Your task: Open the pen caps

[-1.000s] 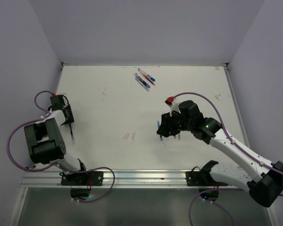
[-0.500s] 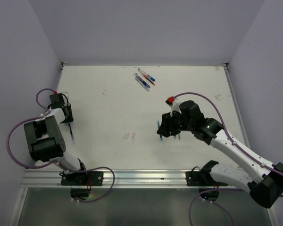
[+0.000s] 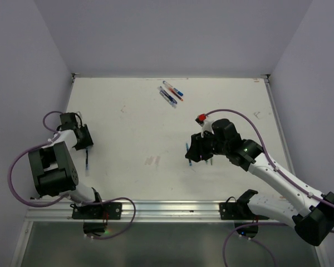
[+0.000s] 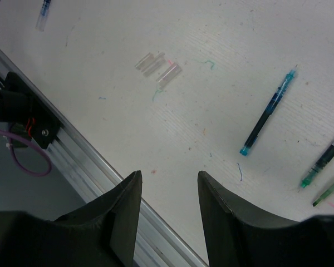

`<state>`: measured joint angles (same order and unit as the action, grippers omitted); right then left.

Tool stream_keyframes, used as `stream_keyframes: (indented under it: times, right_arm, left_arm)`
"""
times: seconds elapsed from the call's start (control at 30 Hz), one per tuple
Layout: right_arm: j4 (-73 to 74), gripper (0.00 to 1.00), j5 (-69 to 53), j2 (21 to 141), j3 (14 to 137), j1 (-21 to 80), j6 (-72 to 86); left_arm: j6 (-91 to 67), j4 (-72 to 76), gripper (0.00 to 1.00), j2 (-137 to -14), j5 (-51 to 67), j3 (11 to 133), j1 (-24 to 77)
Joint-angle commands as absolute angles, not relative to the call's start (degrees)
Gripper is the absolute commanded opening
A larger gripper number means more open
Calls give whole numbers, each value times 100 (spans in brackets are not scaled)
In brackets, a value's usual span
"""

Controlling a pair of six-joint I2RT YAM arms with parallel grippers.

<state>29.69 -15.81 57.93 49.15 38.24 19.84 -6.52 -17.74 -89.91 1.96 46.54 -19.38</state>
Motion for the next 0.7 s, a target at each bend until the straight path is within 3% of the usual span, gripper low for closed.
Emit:
stream_keyframes:
  times: [0.0,0.33,0.67]
  right_arm:
    - [2856,49,-1477,5651,4983,3850,1934]
    - [2883,49,-1424,5441,4922,3858,1942]
    - [2883,49,-1397,5326,4939,3858,1925]
  left_arm:
    - [-1300,-1820,41,-8631,537,4299,-1881]
    - [-1775,-2091,56,-8201,-940,4315,-1872]
    - [-2188,-2232,52,-7726,-844,3974,-1644]
